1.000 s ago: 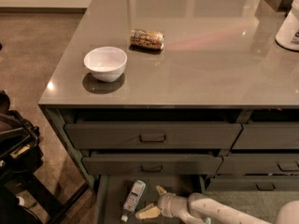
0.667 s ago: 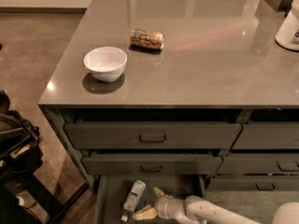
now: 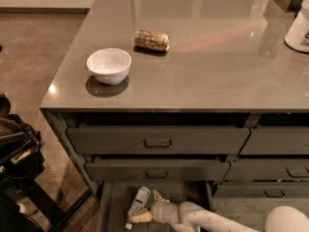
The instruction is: Pick blue plastic bottle from bottom drawer and place on counter
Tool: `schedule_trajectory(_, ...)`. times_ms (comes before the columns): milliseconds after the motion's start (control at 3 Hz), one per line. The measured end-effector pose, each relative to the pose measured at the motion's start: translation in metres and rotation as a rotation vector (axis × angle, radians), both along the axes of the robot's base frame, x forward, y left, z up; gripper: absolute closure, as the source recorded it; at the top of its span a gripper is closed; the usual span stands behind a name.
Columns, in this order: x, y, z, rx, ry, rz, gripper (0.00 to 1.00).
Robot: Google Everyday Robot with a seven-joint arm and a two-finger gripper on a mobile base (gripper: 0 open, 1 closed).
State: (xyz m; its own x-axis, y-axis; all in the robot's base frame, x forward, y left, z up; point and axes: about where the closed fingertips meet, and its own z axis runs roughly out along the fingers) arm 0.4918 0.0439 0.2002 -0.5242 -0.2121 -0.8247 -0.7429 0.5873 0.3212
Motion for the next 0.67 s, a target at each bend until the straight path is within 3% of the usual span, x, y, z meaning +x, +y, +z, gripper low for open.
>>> schedule_trajectory(667,0.022,0.009,-0.024,-0.094,-0.034,-0.073,0.0)
